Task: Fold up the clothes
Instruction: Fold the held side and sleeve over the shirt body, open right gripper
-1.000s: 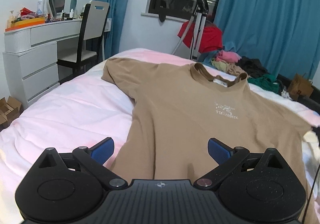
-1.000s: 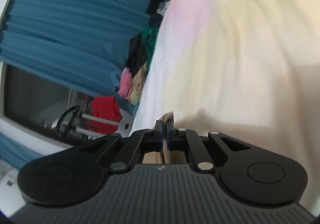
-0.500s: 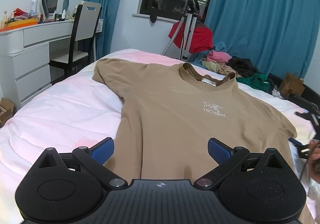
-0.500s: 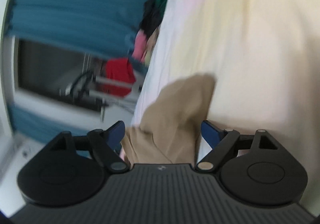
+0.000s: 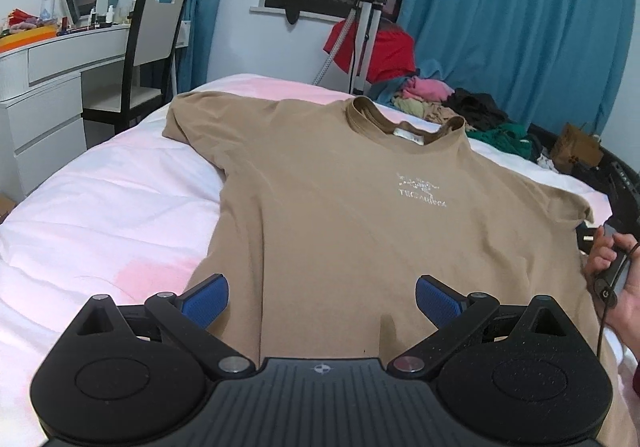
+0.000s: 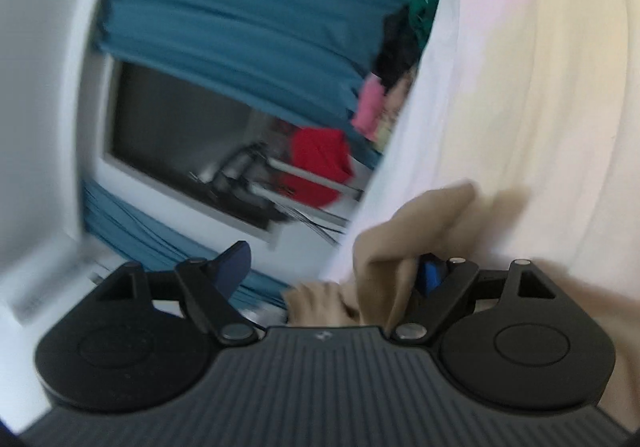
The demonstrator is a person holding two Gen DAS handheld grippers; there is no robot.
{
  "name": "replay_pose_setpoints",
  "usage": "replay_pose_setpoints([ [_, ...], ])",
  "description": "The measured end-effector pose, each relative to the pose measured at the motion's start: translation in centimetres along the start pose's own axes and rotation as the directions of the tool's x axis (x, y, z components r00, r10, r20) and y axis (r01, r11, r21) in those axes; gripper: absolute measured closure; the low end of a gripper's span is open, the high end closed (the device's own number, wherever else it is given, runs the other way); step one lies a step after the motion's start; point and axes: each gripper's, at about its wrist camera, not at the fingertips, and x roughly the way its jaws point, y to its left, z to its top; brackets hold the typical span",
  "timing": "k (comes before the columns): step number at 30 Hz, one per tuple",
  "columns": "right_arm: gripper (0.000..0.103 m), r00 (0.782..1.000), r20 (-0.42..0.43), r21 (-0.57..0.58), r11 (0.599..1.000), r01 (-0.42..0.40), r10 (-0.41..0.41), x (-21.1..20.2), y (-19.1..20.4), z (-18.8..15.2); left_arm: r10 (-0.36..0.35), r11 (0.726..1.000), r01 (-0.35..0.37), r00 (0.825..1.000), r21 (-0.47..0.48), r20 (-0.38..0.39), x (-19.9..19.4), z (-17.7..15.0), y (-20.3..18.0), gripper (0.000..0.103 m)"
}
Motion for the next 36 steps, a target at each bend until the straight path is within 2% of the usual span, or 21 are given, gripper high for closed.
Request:
replay_pose_setpoints([
  [2,0.021,0.988,-0.025,-0.081,0.985,0.153,-0.155,0.8,0.5,-0.1,0.0,1.0,0.0,1.0,0.005,-0.011,0.4,-0.1,-0.1,0.002],
  [3,0.033,0.97,-0.032,-0.126,0.964,0.233,-0.239,1.2,0.8,-0.2,-0.001,1.0,0.001,1.0,0.008,-0.017,0.6,-0.1,-0.1,0.002],
  [4,0.04,0.951,-0.038,-0.153,0.942,0.298,-0.307,1.6,1.1,-0.3,-0.001,1.0,0.001,1.0,0.011,-0.021,0.8,-0.1,-0.1,0.002],
  [6,0.04,0.943,-0.029,-0.18,0.929,0.322,-0.332,1.9,1.6,-0.6,0.001,1.0,-0.001,1.0,0.015,-0.024,1.1,-0.2,-0.1,0.002],
  [8,0.066,0.928,-0.039,-0.21,0.911,0.356,-0.372,2.2,2.5,-0.7,-0.001,1.0,0.002,1.0,0.007,-0.022,1.0,-0.1,0.0,0.002],
  [9,0.089,0.918,-0.045,-0.224,0.9,0.374,-0.393,2.4,3.0,-0.8,-0.003,1.0,0.003,1.0,0.003,-0.021,1.0,-0.1,0.1,0.002],
  [16,0.09,0.913,-0.023,-0.235,0.89,0.39,-0.406,-2.7,6.9,-0.5,-0.009,1.0,0.009,1.0,-0.017,0.011,-0.1,0.3,0.3,0.002],
  [18,0.089,0.911,-0.029,-0.212,0.893,0.398,-0.412,-4.4,7.4,-0.6,-0.015,1.0,0.015,1.0,-0.025,0.017,-0.5,0.4,0.3,0.002],
  [20,0.088,0.895,-0.062,-0.145,0.891,0.431,-0.443,-5.8,6.9,-0.7,-0.023,0.999,0.024,1.0,-0.032,0.019,-0.9,0.5,0.4,0.002],
  [23,0.088,0.898,-0.093,-0.068,0.903,0.425,-0.429,-7.6,6.5,-1.2,-0.031,0.999,0.032,0.999,-0.041,0.026,-1.5,0.6,0.4,0.002],
  [26,0.082,0.894,-0.089,-0.082,0.898,0.433,-0.439,-8.2,7.0,-1.9,-0.04,0.998,0.041,0.999,-0.039,0.032,-2.1,0.4,0.3,0.002],
  [27,0.067,0.893,-0.094,-0.097,0.896,0.433,-0.441,-8.1,7.0,-2.1,-0.041,0.998,0.043,0.999,-0.035,0.035,-2.3,0.4,0.2,0.002],
  [28,0.04,0.895,-0.101,-0.097,0.9,0.426,-0.435,-8.0,6.6,-2.3,-0.043,0.999,0.044,0.998,-0.03,0.038,-2.4,0.4,0.1,0.002],
  [30,0.014,0.901,-0.115,-0.068,0.908,0.414,-0.419,-7.8,5.6,-2.6,-0.046,0.999,0.047,0.998,-0.023,0.041,-2.5,0.4,0.0,0.002],
  [33,0.014,0.901,-0.135,-0.008,0.909,0.416,-0.413,-7.0,3.3,-3.0,-0.048,0.999,0.049,0.998,-0.019,0.037,-2.3,0.3,-0.1,0.002],
  [36,0.016,0.92,-0.102,-0.026,0.925,0.378,-0.379,-5.8,1.7,-2.8,-0.048,0.999,0.049,0.999,-0.02,0.026,-1.9,0.3,-0.1,0.002],
])
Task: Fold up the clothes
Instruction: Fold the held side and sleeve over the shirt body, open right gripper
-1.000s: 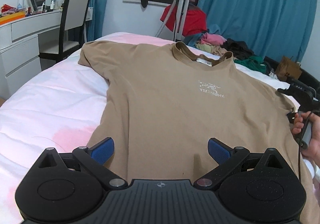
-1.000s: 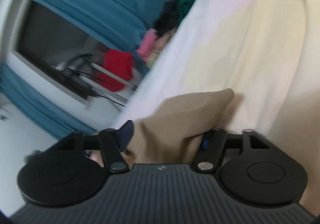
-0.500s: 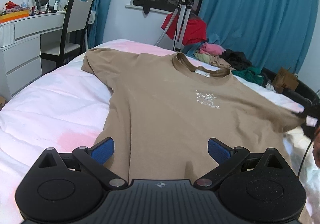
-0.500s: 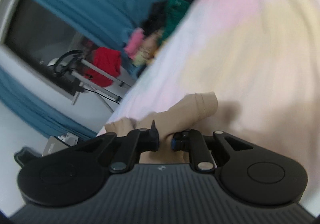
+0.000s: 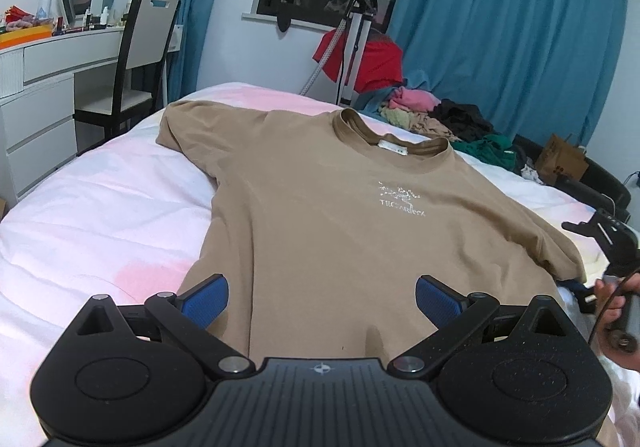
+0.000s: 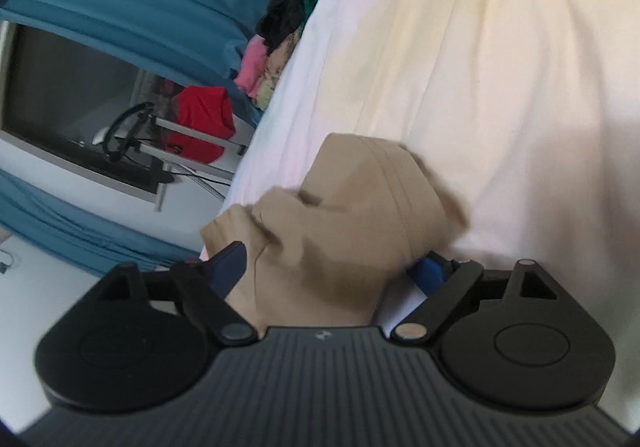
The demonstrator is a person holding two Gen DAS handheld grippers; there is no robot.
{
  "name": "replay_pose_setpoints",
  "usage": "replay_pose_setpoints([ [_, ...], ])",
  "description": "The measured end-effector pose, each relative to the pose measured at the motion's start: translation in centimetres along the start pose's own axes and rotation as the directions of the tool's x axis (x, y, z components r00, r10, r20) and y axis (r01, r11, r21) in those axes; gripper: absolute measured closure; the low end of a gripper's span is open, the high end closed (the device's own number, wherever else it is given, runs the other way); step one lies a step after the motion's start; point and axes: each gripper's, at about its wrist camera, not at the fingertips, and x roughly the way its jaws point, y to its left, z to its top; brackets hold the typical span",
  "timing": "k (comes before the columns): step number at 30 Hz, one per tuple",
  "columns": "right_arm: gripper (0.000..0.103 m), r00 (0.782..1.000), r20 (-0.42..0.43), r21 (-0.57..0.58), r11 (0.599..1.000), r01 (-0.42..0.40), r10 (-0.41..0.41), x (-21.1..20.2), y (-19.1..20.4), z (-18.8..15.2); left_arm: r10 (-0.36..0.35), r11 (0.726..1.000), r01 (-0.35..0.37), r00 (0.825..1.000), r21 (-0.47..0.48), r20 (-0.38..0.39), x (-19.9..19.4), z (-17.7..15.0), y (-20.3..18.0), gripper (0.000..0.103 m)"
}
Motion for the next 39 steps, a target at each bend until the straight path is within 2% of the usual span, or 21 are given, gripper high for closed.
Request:
replay_pose_setpoints([
  [5,0.014,0.995,0.097,-0.071,0.997,-0.027,0.034,2.7,0.0,1.5,-0.003,1.0,0.003,1.0,0.013,-0.009,0.8,-0.1,-0.1,0.002],
  [8,0.016,0.992,0.129,-0.166,0.986,0.021,0.0,4.7,1.5,1.3,-0.009,1.0,0.009,1.0,0.017,-0.016,1.7,0.2,-0.3,0.002],
  [9,0.039,0.993,0.118,-0.237,0.97,0.057,-0.029,5.4,2.6,1.2,-0.011,1.0,0.011,1.0,0.019,-0.019,2.0,0.2,-0.3,0.002],
  [10,0.075,0.995,0.078,-0.33,0.94,0.081,-0.058,6.5,4.0,1.0,-0.012,1.0,0.012,1.0,0.021,-0.019,2.2,0.2,-0.4,0.002],
  [11,0.087,0.996,0.053,-0.397,0.913,0.092,-0.077,7.1,5.2,0.7,-0.013,1.0,0.014,1.0,0.022,-0.02,2.4,0.3,-0.4,0.002],
  [12,0.089,0.995,0.033,-0.456,0.884,0.1,-0.095,7.6,6.4,0.4,-0.015,1.0,0.015,1.0,0.023,-0.02,2.6,0.3,-0.4,0.002],
  [13,0.091,0.993,0.015,-0.514,0.852,0.105,-0.113,8.0,7.6,0.1,-0.018,1.0,0.018,1.0,0.016,-0.018,2.5,0.4,-0.3,0.002],
  [14,0.092,0.993,0.032,-0.528,0.842,0.11,-0.11,7.9,8.6,0.3,-0.021,1.0,0.021,1.0,0.009,-0.016,2.4,0.5,-0.1,0.002],
  [15,0.093,0.993,0.056,-0.533,0.838,0.116,-0.102,7.5,9.5,0.8,-0.024,1.0,0.024,1.0,0.001,-0.014,2.3,0.6,0.0,0.002],
  [17,0.093,0.986,0.14,-0.489,0.86,0.148,-0.09,6.3,11.3,2.6,-0.03,0.999,0.03,1.0,-0.012,-0.004,2.0,0.8,0.2,0.002],
  [19,0.093,0.967,0.225,-0.475,0.854,0.213,-0.116,5.4,13.0,4.2,-0.035,0.999,0.035,0.999,-0.023,0.012,1.4,1.0,0.5,0.002],
  [22,0.098,0.931,0.315,-0.515,0.79,0.331,-0.185,4.9,15.8,4.5,-0.039,0.999,0.04,0.999,-0.036,0.026,0.7,1.7,0.8,0.002],
  [24,0.098,0.915,0.351,-0.522,0.77,0.366,-0.197,4.5,17.4,3.9,-0.029,0.999,0.03,0.999,-0.037,0.031,0.3,2.1,1.1,0.002],
  [27,0.098,0.928,0.334,-0.553,0.763,0.335,-0.166,4.4,19.6,2.0,-0.02,0.998,0.022,0.999,-0.051,0.038,-0.1,2.7,2.0,0.002],
  [30,0.098,0.949,0.287,-0.615,0.735,0.285,-0.128,4.9,22.2,-1.2,-0.017,0.996,0.02,0.999,-0.082,0.041,-0.4,3.1,3.1,0.002],
  [36,0.098,0.983,0.172,-0.747,0.641,0.177,-0.071,8.3,27.4,-10.4,0.001,0.988,0.006,0.999,-0.155,0.048,-1.3,4.1,5.8,0.002],
  [39,0.098,0.993,0.102,-0.794,0.597,0.118,-0.061,10.5,29.3,-15.1,0.034,0.985,-0.024,0.998,-0.171,0.054,-1.6,4.4,7.1,0.002],
])
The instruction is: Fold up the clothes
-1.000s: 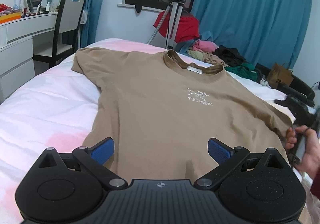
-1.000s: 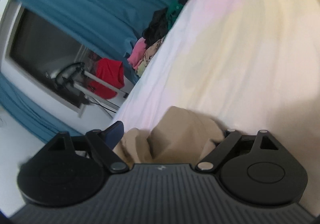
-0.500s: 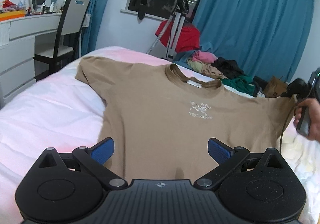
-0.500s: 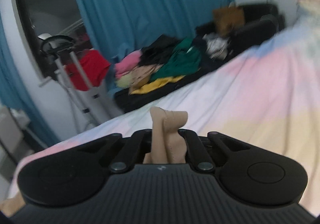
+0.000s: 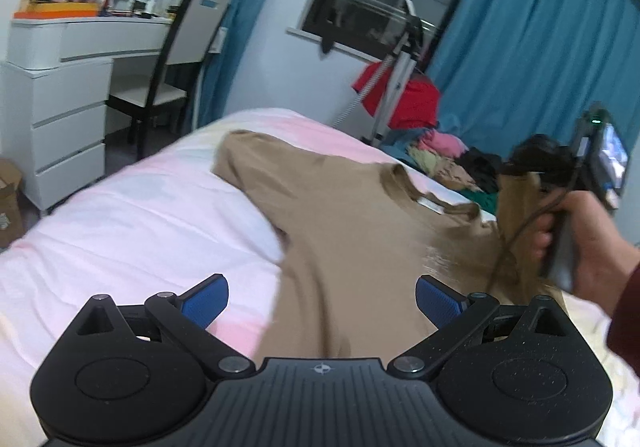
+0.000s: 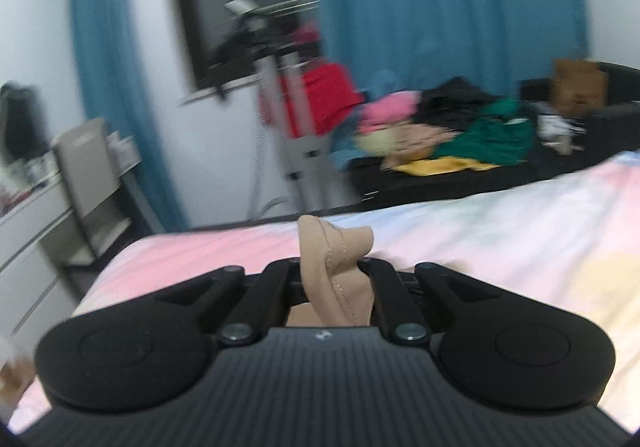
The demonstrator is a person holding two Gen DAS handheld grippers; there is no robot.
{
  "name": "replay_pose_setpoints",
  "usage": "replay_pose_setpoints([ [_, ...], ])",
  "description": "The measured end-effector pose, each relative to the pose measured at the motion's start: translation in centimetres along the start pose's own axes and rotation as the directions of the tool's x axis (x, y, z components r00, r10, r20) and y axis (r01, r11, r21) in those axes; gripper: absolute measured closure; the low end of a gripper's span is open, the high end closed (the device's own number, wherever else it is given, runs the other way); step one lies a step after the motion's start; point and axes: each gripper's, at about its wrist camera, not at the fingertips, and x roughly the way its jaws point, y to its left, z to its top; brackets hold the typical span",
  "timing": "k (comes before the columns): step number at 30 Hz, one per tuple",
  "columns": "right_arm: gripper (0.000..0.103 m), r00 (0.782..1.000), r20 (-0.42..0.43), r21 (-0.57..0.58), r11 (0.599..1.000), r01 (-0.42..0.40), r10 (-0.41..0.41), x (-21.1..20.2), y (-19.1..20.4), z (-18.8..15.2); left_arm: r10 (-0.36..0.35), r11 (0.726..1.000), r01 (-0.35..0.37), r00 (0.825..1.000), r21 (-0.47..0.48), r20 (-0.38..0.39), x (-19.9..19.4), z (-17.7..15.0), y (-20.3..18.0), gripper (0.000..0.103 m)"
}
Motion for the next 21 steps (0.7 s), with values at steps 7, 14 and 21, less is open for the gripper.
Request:
replay_pose_setpoints([
  [7,0.097,0.988,-0.146,-0.063,0.996,-0.065,0.055,5.9,5.6,-6.1,0.108,0.993,-0.104,0.992,0.059,-0.06,1.6,-0.1,1.4,0.002],
  [14,0.072,0.959,-0.248,0.001,0.99,-0.144,0.139,7.2,4.9,-7.1,0.12,0.984,-0.106,0.988,0.143,-0.095,3.6,-1.1,0.6,0.002],
  [21,0.027,0.944,-0.184,0.083,0.961,-0.262,0.273,-1.8,2.6,-4.9,0.105,0.983,-0.092,0.991,0.161,-0.077,3.3,-1.4,-0.5,0.002],
])
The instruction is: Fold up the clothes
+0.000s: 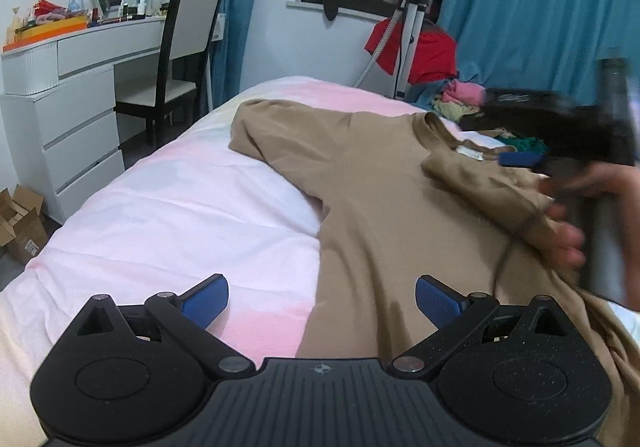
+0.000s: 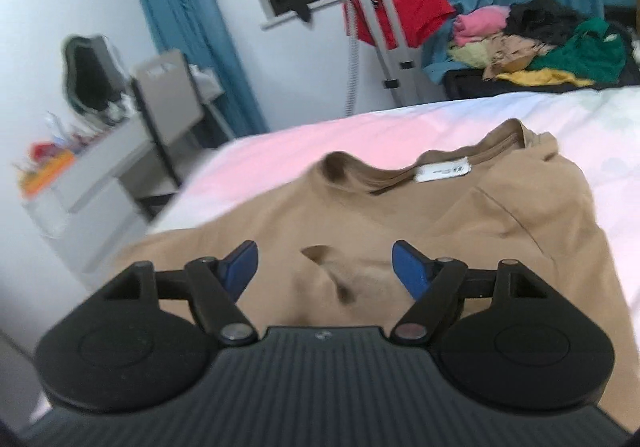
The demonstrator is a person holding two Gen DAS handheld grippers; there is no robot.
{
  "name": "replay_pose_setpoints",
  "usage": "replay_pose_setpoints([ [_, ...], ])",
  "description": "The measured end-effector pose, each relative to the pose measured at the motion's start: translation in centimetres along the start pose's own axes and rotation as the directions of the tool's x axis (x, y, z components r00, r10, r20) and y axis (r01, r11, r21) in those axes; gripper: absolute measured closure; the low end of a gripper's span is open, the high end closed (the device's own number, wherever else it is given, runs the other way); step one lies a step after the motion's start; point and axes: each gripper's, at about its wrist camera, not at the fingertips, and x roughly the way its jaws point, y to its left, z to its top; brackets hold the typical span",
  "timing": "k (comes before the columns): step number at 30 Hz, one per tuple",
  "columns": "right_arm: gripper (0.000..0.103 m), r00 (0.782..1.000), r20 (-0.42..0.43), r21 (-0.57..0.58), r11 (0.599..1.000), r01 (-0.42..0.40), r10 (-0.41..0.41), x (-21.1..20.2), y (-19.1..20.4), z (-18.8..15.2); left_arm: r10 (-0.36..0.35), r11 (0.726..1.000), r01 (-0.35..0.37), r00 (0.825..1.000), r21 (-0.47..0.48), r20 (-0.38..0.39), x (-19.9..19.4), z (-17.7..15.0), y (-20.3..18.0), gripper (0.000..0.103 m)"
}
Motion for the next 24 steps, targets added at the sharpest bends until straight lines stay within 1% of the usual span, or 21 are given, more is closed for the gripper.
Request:
replay_pose_setpoints([
  [4,0.027,0.998,0.06,-0.049,0.999,0.007,-0.004,-9.0,1.0,-1.6,-0.012,1.0,0.012,1.0,0.0,0.019,-1.5,-0.1,-0.6,0.002],
  [7,0.027,0.995,0.102,-0.068,0.997,0.022,-0.015,-16.7,1.3,-4.1,-0.039,0.999,0.039,0.999,-0.001,0.024,-3.0,-0.4,-1.1,0.002],
  [9,0.027,0.994,0.111,-0.038,0.999,0.027,-0.022,-20.9,0.6,-5.9,-0.051,0.999,0.05,0.998,0.018,0.036,-4.2,-0.8,-1.8,0.002],
  [12,0.027,0.993,0.11,0.03,0.999,0.026,-0.029,-25.6,-0.7,-8.6,-0.056,0.996,0.052,0.997,0.067,0.059,-5.9,-1.6,-3.0,0.002],
  [15,0.027,0.988,0.143,0.074,0.996,0.043,-0.053,-29.2,-1.9,-11.1,-0.068,0.993,0.063,0.996,0.096,0.054,-6.8,-2.6,-4.0,0.002],
  [18,0.026,0.985,0.163,0.116,0.993,0.034,-0.053,-30.8,-3.0,-12.4,-0.081,0.99,0.076,0.996,0.115,0.036,-7.3,-3.6,-4.9,0.002],
  [21,0.026,0.976,0.196,0.104,0.992,0.078,-0.097,-31.1,-3.6,-12.3,-0.091,0.987,0.086,0.995,0.137,0.029,-7.6,-4.2,-5.6,0.002],
  [24,0.026,0.968,0.229,0.12,0.99,0.077,-0.103,-31.1,-4.7,-11.8,-0.102,0.983,0.097,0.994,0.157,0.026,-7.9,-4.8,-6.4,0.002],
])
